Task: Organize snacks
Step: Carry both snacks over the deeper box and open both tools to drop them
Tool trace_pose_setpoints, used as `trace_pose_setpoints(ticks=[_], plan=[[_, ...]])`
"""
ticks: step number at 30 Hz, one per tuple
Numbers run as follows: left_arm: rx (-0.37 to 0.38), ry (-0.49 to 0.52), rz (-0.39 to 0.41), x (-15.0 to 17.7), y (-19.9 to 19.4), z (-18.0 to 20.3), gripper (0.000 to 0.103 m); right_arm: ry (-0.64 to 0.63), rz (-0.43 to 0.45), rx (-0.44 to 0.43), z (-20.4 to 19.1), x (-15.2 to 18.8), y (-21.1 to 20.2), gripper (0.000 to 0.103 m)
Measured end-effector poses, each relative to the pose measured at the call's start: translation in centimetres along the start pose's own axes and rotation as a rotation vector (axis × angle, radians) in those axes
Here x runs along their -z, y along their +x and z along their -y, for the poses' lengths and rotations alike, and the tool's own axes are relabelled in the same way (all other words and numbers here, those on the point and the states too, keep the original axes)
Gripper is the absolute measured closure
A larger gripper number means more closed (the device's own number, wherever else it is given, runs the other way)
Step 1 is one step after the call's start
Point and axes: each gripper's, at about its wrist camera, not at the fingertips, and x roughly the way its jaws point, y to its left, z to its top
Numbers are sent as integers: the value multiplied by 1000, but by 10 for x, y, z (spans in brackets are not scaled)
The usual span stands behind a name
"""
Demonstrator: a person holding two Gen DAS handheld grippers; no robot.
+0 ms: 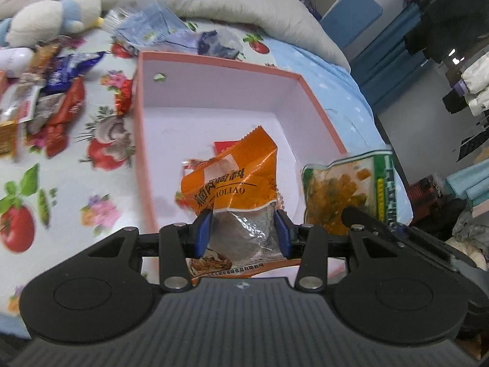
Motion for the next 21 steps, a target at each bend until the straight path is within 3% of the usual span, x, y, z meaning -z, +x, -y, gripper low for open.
trace_pose_setpoints(ticks=[10, 14, 21], plan=[[-19, 13, -89, -42, 72, -1, 53, 24, -53, 4, 27, -11, 52, 84], [-40, 36, -96, -47, 75, -5, 48, 51, -49, 7, 29, -13, 54, 61], [-46, 60, -64, -38, 48, -7, 41, 60, -25, -9, 21, -12, 36, 53]])
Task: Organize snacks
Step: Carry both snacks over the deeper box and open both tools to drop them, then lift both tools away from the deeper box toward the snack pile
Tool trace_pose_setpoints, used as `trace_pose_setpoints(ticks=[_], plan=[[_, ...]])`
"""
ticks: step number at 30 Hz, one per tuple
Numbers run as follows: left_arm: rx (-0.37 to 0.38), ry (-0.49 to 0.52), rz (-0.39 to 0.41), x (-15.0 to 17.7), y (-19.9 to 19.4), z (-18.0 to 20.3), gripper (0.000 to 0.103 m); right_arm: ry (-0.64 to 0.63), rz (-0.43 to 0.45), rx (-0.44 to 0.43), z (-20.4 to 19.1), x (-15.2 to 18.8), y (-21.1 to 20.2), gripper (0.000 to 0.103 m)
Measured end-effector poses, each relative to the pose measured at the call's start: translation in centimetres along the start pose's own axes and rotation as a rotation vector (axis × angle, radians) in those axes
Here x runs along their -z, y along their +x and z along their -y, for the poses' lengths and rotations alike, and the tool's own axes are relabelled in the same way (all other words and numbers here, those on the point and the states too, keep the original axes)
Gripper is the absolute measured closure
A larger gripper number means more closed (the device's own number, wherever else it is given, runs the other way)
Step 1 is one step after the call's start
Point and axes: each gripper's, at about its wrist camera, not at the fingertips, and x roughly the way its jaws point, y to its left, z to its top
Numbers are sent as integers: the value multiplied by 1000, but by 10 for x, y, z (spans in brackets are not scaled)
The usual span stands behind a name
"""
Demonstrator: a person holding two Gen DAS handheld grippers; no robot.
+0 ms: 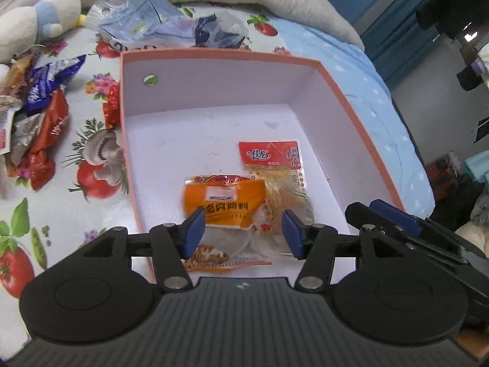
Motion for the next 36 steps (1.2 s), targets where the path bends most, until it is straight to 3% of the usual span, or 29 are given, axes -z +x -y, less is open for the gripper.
trace_pose_setpoints(ticks=[18, 36], plan=[[11, 84, 196, 67, -132, 13, 39, -20, 135, -34, -50, 37, -93, 53], [-3, 70, 325, 156, -224, -20, 39, -121, 178, -148, -115, 100, -149, 53]])
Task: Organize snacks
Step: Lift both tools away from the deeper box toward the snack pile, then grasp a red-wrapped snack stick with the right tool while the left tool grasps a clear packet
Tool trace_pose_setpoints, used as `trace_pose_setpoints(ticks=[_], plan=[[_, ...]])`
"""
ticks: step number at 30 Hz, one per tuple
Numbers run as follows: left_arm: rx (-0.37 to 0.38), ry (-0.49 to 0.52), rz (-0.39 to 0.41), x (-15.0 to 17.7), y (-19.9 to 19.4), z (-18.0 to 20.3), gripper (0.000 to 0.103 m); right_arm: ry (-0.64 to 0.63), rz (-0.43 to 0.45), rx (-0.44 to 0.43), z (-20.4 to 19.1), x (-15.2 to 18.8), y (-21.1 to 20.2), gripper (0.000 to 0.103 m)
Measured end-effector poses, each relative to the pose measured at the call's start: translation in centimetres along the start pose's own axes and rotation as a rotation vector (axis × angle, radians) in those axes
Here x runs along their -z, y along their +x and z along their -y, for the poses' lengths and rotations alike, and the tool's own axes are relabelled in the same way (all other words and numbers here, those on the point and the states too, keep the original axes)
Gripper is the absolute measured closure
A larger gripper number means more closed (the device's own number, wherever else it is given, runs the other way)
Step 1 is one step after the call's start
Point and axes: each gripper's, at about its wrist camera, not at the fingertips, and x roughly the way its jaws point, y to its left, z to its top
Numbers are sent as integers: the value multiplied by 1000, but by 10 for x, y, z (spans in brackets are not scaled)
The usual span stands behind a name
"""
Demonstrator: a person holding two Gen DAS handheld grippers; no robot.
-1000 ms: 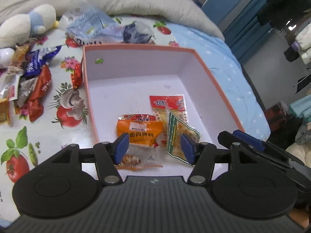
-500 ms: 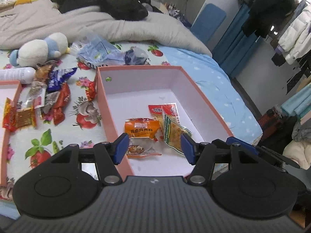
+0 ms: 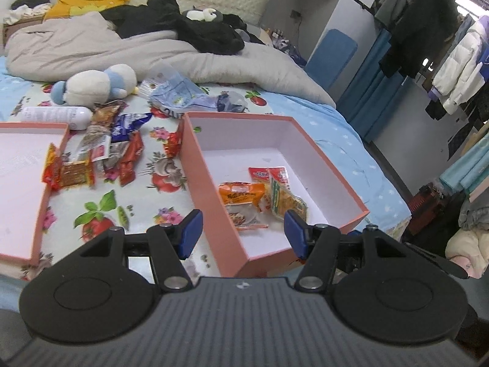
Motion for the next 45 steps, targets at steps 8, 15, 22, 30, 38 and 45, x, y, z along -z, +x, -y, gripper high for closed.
trace_pose_setpoints(ticks=[8, 15, 22, 30, 38, 45], plan=[[-22, -35, 8, 34, -29, -24, 39, -35, -11, -50, -24, 23, -8, 53], [-59, -94, 14, 45, -36, -50, 39, -78, -32, -87, -39, 25, -1, 53], [-87, -160, 14, 43, -28, -76, 39, -99, -76, -108, -52, 29, 17, 53], [-154, -244, 20, 26, -16, -125, 39, -124, -120, -145, -68, 16, 63, 53], [-245, -315, -6, 6, 21, -188, 39, -122, -183, -148, -76, -2, 133, 53], [-299, -316, -35, -12, 67, -235, 39, -113, -236, -135, -78, -17, 200, 53]])
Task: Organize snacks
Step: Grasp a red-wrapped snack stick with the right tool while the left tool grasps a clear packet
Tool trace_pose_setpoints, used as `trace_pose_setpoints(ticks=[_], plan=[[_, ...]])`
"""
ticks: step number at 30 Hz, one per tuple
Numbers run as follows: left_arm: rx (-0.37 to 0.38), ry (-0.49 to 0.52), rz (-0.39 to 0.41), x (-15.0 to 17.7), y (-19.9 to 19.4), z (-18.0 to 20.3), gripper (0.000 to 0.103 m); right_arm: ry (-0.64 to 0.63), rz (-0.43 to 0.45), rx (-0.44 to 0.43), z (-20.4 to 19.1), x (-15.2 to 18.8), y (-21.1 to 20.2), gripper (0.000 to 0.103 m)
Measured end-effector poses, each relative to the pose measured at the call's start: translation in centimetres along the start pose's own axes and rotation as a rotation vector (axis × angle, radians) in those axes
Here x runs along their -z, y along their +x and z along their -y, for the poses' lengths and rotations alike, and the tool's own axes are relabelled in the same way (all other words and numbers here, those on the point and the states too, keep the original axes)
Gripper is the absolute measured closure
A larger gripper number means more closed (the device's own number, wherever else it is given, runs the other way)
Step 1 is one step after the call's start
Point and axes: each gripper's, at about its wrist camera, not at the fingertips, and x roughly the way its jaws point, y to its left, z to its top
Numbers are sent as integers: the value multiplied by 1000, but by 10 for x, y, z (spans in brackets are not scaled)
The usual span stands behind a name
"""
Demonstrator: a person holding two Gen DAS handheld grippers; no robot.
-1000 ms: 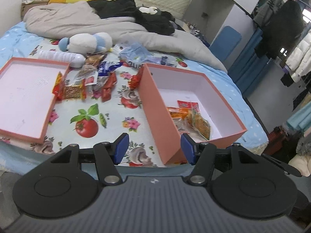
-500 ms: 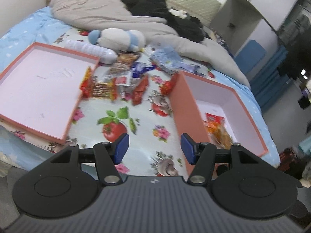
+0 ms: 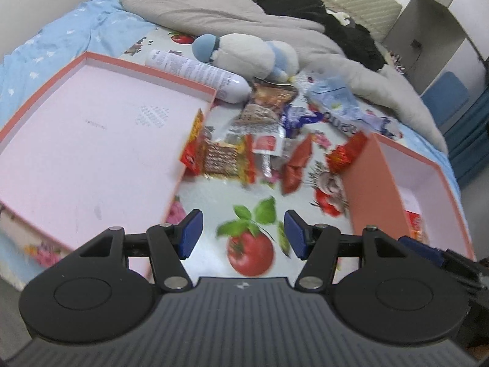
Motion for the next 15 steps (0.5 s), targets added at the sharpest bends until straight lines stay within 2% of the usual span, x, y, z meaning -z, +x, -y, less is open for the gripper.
trace_pose_setpoints(ticks=[3, 5, 10, 15], plan=[[-27, 14, -3, -12, 26, -7, 39, 15, -41, -2, 5, -12, 32, 52], [-45, 19, -11, -21, 43, -14, 39, 18, -63, 11, 6, -18, 51, 41], [-83, 29, -8, -41, 80, -31, 39, 2, -90, 34, 8, -34, 94, 41], [-91, 21, -4, -57, 113, -45, 39, 27, -141, 68, 18, -43, 136, 41]])
